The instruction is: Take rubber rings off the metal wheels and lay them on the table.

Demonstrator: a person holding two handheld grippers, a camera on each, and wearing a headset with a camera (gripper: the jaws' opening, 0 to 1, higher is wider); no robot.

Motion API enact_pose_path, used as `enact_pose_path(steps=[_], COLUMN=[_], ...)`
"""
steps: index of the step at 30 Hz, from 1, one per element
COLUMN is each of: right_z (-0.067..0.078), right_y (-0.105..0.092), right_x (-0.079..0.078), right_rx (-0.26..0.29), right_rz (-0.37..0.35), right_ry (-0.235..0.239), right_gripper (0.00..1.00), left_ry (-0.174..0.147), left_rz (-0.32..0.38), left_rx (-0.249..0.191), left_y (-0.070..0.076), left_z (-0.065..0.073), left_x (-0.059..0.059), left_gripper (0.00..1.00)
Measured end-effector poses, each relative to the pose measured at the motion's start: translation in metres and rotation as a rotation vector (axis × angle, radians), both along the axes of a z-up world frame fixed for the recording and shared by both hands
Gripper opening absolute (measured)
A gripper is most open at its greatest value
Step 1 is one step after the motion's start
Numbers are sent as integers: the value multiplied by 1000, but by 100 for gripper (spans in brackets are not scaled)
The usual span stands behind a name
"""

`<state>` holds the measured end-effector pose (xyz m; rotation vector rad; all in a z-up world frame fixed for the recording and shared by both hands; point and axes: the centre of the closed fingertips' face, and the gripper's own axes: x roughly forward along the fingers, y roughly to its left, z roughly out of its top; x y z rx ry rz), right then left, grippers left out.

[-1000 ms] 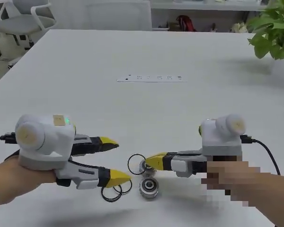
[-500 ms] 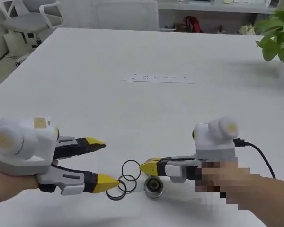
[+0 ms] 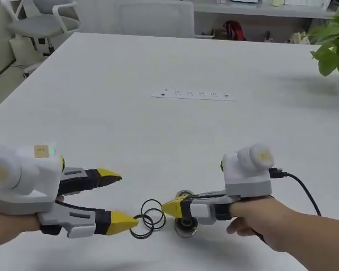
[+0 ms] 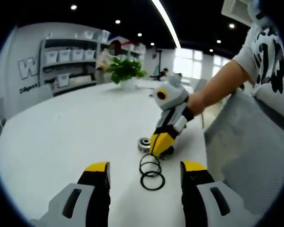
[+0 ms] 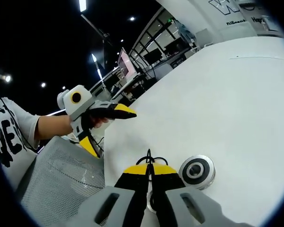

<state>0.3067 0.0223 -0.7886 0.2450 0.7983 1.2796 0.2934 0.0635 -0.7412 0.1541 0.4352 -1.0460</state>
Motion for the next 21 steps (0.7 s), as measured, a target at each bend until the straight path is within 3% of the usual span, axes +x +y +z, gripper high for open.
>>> enact_pose_path(steps=[7, 10, 21], right_z=[-4, -3, -1], right_y=[-1, -2, -4], right_x=[-2, -2, -9], right_rx=[-27, -50, -97], right_rz=[17, 34, 103], right_ry=[-15, -60, -186], right_gripper=[0, 1, 23], left_ry=[8, 11, 18], left_rz=[3, 3, 10], left_rx=[4, 9, 7], left_y=[1, 2, 3], left_z=[-3, -4, -4], left_x=[-1, -2, -2], left_gripper=[60, 60, 60])
